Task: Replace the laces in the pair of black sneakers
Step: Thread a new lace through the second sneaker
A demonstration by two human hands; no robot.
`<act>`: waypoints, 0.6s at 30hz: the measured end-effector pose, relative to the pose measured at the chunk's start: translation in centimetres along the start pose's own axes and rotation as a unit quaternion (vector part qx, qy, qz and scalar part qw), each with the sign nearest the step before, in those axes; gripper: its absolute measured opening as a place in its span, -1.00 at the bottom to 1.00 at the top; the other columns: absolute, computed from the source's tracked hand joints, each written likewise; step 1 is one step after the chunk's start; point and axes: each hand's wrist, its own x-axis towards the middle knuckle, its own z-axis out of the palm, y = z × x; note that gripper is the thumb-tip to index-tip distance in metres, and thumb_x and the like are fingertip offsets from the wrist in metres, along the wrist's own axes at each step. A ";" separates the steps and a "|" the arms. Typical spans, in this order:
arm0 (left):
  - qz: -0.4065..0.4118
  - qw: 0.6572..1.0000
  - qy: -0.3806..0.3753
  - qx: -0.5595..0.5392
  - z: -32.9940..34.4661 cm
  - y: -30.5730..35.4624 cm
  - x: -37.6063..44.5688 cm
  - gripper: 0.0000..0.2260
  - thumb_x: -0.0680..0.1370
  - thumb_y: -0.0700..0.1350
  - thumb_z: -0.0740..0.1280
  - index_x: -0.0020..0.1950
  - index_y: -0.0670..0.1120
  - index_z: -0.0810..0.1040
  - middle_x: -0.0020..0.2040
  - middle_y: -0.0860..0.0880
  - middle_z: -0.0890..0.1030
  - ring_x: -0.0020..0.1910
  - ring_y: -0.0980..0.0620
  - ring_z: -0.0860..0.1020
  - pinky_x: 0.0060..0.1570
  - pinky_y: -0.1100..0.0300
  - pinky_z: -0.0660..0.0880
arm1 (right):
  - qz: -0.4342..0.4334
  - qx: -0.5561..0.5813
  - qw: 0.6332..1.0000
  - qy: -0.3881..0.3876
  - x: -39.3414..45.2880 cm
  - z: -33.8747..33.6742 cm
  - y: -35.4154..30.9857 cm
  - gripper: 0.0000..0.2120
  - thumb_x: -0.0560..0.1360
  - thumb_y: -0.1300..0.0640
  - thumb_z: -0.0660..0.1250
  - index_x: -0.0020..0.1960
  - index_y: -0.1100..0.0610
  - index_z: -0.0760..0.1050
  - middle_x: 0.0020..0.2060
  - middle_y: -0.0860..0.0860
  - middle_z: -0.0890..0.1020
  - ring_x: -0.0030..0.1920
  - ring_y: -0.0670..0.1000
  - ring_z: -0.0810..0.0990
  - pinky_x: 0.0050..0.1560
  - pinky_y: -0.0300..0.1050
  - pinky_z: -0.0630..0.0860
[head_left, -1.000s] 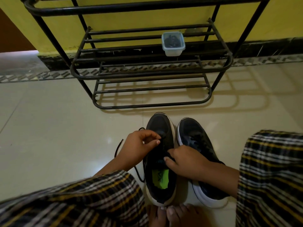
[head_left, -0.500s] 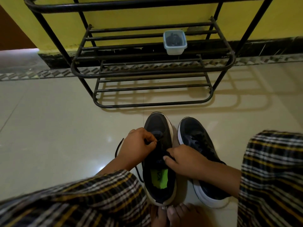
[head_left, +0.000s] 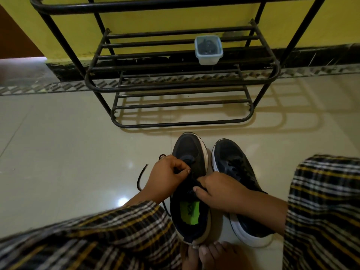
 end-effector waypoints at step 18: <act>-0.111 0.975 -0.041 -0.187 0.7 1.1 0.1 -0.78 0.55 -0.08 0.32 -0.17 -0.19 0.65 -0.21 -0.11 0.67 -0.14 -0.01 0.64 -0.03 0.07 0.57 | -0.021 -0.001 1.000 0.008 0.2 0.3 0.1 -0.67 0.61 -0.04 0.08 -0.29 0.08 0.25 -0.41 -0.01 0.33 -0.40 -0.02 0.31 -0.42 -0.16 0.13</act>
